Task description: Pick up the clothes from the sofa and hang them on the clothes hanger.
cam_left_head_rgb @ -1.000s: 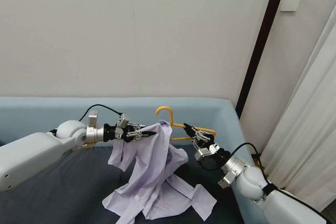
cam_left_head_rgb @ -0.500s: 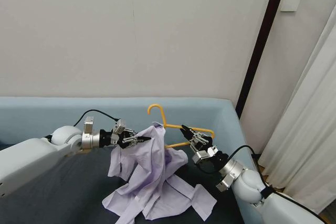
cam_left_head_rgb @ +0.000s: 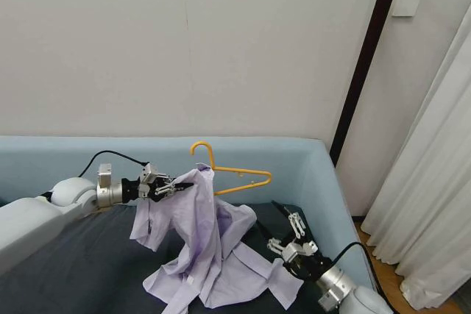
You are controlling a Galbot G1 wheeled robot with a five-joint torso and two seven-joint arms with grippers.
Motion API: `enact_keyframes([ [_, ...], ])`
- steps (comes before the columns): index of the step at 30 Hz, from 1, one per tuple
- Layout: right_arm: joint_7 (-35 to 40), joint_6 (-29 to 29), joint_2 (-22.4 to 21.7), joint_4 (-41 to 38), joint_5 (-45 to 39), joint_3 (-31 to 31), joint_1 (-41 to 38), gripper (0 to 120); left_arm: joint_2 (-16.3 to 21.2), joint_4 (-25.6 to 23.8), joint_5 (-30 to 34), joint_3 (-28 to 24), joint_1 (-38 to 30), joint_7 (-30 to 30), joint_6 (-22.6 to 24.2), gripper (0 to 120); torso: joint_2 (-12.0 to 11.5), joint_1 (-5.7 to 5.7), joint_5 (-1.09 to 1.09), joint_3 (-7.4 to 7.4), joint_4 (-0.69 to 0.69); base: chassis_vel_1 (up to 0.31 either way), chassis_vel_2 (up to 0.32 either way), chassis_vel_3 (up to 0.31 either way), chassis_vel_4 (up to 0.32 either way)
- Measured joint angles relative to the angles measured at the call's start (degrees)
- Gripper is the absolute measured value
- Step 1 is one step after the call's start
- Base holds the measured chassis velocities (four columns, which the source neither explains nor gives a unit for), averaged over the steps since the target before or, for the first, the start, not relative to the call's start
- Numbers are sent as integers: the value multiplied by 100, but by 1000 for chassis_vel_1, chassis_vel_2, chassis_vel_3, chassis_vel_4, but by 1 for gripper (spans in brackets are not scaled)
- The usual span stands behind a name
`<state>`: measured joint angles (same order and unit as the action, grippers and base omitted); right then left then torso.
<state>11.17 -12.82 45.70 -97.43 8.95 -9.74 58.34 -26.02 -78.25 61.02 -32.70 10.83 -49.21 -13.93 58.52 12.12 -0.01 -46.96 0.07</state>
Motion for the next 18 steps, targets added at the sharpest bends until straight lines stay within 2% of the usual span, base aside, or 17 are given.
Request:
enact_keyframes([
  [1,0,0,0,0,0,0,0,90,0,0,0,0,0,0,0,7,0,0,0,0,0,0,0,0,0],
  [2,-133,415,76,300,-593,-392,-339,96,-1,51,-35,276,320,-58,-67,7,0,0,6,0,1,0,0,0,0],
  [3,-216,584,162,555,-921,-658,-665,98,-15,83,-65,450,530,-72,-107,7,0,0,1,0,0,0,0,0,0],
  [6,-542,830,431,1228,-1536,-1275,-1478,100,-28,90,-133,768,1021,-111,-177,7,0,1,10,-1,-5,0,0,0,0],
  [8,-625,849,534,1425,-1644,-1432,-1656,100,-27,77,-144,825,1112,-125,-187,7,-1,1,8,-1,-6,0,0,0,0],
  [11,-879,851,1066,2146,-1798,-1823,-2057,100,-27,114,-150,1005,1371,-197,-214,7,-1,1,2,-1,-1,0,0,0,0],
  [12,-879,851,1066,2146,-1798,-1823,-2057,100,-27,114,-150,1005,1371,-197,-214,7,-1,1,2,-1,-1,0,0,0,0],
  [15,-934,821,1659,2745,-1733,-1918,-2188,100,-10,206,-148,1032,1416,-241,-237,7,-1,1,2,-1,1,0,0,0,0],
  [16,-934,821,1659,2745,-1733,-1918,-2188,100,-10,206,-148,1032,1416,-241,-237,7,-1,1,2,-1,1,0,0,0,0],
  [18,-922,814,1955,3053,-1669,-1899,-2248,100,27,230,-139,1032,1411,-261,-239,7,-1,1,2,-1,-1,0,0,0,0],
])
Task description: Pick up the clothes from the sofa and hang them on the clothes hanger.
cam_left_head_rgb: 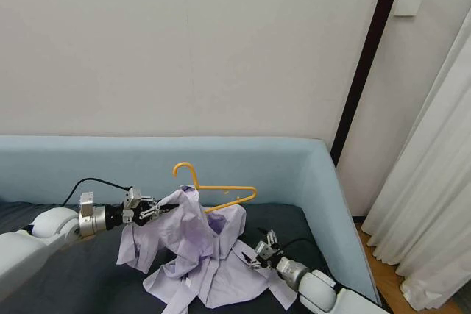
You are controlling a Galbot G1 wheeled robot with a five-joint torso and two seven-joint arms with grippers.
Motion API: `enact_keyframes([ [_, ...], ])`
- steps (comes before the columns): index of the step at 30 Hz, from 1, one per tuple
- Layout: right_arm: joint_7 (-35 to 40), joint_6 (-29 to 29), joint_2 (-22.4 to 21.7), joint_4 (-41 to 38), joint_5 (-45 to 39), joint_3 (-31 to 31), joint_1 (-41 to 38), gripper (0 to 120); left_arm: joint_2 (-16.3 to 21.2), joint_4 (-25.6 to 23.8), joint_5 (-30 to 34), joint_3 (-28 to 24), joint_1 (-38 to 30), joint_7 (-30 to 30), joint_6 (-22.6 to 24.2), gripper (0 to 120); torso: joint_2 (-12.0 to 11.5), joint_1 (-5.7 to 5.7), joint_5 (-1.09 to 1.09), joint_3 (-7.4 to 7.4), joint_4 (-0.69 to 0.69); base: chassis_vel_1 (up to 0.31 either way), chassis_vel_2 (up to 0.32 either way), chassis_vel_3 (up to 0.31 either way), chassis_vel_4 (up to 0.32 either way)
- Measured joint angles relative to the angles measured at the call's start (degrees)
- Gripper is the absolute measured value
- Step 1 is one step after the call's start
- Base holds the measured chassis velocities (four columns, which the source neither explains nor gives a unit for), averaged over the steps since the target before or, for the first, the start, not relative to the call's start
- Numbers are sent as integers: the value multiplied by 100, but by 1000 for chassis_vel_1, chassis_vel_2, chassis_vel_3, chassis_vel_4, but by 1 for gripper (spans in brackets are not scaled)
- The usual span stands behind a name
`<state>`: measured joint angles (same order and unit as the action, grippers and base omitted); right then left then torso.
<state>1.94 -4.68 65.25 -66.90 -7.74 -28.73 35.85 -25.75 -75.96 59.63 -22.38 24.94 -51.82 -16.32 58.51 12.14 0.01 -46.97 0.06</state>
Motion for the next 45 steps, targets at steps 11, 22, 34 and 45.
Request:
enact_keyframes([
  [11,-50,-414,713,1529,874,373,-172,100,98,16,27,-24,-41,-113,-10,7,0,0,2,0,1,0,0,0,0],
  [22,-9,-770,835,1530,1038,492,-104,100,78,153,31,-88,-63,-227,-22,7,0,0,1,1,0,0,0,0,0],
  [34,252,-1002,1480,2569,1706,690,-203,100,202,242,65,-28,-35,-437,-41,7,0,0,0,1,0,0,0,0,0],
  [45,472,-1153,1757,3204,1990,807,-388,66,277,112,121,166,220,-417,-66,7,0,0,1,1,0,0,0,0,0],
])
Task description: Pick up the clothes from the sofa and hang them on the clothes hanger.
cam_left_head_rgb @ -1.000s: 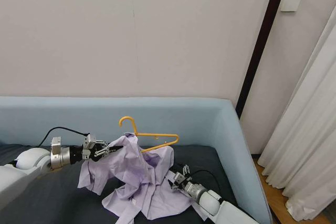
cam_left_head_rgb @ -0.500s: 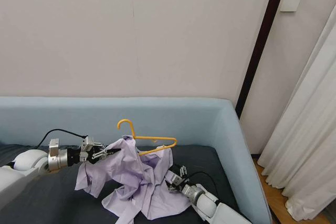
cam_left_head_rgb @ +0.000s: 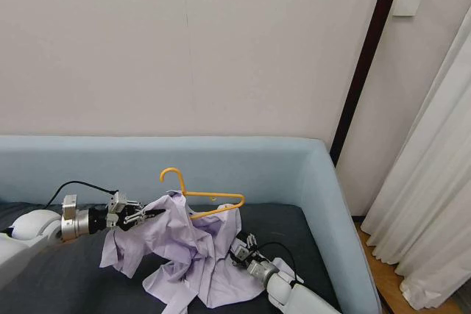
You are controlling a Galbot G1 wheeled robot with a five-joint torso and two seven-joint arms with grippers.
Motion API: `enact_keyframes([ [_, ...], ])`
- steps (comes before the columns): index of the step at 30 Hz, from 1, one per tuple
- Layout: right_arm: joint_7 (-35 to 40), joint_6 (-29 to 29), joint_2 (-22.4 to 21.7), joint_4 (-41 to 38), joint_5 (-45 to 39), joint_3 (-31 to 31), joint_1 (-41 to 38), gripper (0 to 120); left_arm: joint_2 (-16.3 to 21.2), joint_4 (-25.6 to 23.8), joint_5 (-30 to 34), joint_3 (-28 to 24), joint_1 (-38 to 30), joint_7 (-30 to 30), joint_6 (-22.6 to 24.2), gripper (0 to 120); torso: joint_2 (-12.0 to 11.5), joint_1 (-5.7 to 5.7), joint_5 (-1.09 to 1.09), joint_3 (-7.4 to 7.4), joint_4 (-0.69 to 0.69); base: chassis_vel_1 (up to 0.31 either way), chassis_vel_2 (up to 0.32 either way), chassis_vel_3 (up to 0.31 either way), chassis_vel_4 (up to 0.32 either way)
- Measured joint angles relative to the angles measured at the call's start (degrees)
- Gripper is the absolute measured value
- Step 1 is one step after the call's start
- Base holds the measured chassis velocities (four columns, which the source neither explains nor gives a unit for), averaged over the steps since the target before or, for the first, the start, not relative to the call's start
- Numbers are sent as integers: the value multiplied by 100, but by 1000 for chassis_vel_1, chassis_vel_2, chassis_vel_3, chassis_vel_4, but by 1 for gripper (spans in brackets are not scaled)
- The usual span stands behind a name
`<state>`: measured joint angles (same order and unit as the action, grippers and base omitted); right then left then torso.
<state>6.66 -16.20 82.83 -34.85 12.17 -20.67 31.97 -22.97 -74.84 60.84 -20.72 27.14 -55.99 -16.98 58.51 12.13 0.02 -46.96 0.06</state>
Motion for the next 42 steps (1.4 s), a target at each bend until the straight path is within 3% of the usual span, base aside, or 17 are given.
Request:
enact_keyframes([
  [19,-83,-206,-133,-11,29,-91,-35,0,117,-78,21,256,297,20,7,7,0,0,-1,0,1,0,0,0,0],
  [29,-133,-3,-380,-625,-690,-134,31,0,158,-56,-9,618,542,-80,-67,7,0,0,-1,0,0,0,0,0,0],
  [33,-142,530,-1070,-1816,-1739,-269,53,0,194,-20,-211,958,776,-315,-107,7,0,0,-2,0,1,0,0,0,0],
  [34,-142,530,-1070,-1816,-1739,-269,53,0,194,-20,-211,958,776,-315,-107,7,0,0,-2,0,1,0,0,0,0],
  [37,-200,1139,-1648,-2894,-2590,-300,16,0,199,75,-449,1143,896,-521,-146,7,0,0,-2,0,1,0,0,0,0],
  [38,-200,1139,-1648,-2894,-2590,-300,16,0,199,75,-449,1143,896,-521,-146,7,0,0,-2,0,1,0,0,0,0],
  [42,-123,1700,-2238,-4174,-3338,-230,-128,0,167,113,-744,1283,978,-645,-192,7,0,0,-1,0,-1,0,0,0,0],
])
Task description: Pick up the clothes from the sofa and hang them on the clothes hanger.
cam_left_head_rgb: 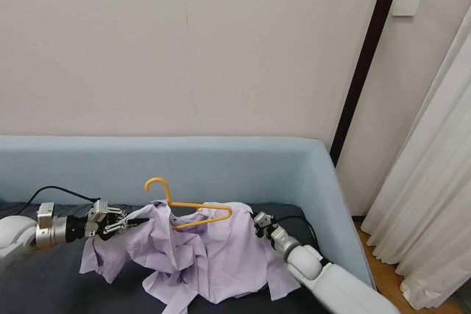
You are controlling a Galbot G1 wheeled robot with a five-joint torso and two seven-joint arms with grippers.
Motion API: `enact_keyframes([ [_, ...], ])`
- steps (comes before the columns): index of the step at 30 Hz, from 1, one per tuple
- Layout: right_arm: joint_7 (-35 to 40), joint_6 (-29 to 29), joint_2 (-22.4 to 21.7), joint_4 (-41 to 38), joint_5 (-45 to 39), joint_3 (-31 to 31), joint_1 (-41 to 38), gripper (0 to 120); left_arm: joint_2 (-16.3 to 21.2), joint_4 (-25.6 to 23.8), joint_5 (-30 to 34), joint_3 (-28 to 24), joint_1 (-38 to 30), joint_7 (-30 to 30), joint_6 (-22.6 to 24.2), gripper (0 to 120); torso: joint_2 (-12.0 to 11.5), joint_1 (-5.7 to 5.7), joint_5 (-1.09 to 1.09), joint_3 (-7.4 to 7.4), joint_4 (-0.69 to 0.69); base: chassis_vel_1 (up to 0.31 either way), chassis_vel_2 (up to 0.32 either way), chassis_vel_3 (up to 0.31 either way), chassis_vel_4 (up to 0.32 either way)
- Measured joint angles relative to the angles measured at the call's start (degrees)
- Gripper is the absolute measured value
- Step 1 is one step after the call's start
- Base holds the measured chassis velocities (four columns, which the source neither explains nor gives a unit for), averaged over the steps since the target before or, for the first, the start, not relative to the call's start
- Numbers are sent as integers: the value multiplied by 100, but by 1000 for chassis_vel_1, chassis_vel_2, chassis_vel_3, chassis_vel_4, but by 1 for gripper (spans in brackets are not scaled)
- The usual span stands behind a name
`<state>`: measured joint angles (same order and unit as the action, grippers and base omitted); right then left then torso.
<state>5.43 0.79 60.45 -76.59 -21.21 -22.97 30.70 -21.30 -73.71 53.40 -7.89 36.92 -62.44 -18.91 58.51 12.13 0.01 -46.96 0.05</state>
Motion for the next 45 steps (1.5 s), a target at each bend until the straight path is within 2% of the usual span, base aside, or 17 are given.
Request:
enact_keyframes([
  [1,0,0,0,0,0,0,0,0,0,0,0,0,0,0,0,7,0,0,0,0,0,0,0,0,0],
  [6,244,492,-607,-1413,-393,44,-107,0,-21,-2,-282,104,33,6,-15,7,0,0,0,0,1,0,0,0,0],
  [7,244,492,-607,-1413,-393,44,-107,0,-21,-2,-282,104,33,6,-15,7,0,0,0,0,1,0,0,0,0],
  [11,402,745,-1080,-2333,-569,105,-195,0,-41,15,-593,128,27,32,1,7,0,0,-1,0,0,0,0,0,0],
  [12,402,745,-1080,-2333,-569,105,-195,0,-41,15,-593,128,27,32,1,7,0,0,-1,0,0,0,0,0,0],
  [17,402,765,-1735,-2944,-614,245,-203,0,-111,25,-321,121,-98,167,11,7,0,0,1,0,3,0,0,0,0],
  [20,390,690,-1932,-3007,-600,322,-115,0,-113,52,-89,126,-160,238,65,7,0,0,-1,0,4,0,0,0,0],
  [24,464,696,-2087,-3251,-746,421,-61,0,-105,186,-103,87,-255,197,80,7,0,0,-2,0,3,0,0,0,0],
  [28,626,823,-2219,-3618,-1034,441,-214,0,-126,119,-205,-70,-277,140,83,7,0,0,0,0,-2,0,0,0,0],
  [37,750,943,-2468,-4219,-1358,417,-649,0,-335,64,-651,-431,-525,439,119,7,0,0,1,0,1,0,0,0,0],
  [41,766,1004,-2697,-4843,-1466,443,-697,0,-505,55,-579,-1091,-1006,992,175,7,0,0,2,0,0,0,0,0,0],
  [45,723,998,-2849,-5148,-1466,457,-657,0,-634,-66,-295,-1399,-1321,1270,264,7,0,0,0,0,2,0,0,0,0],
])
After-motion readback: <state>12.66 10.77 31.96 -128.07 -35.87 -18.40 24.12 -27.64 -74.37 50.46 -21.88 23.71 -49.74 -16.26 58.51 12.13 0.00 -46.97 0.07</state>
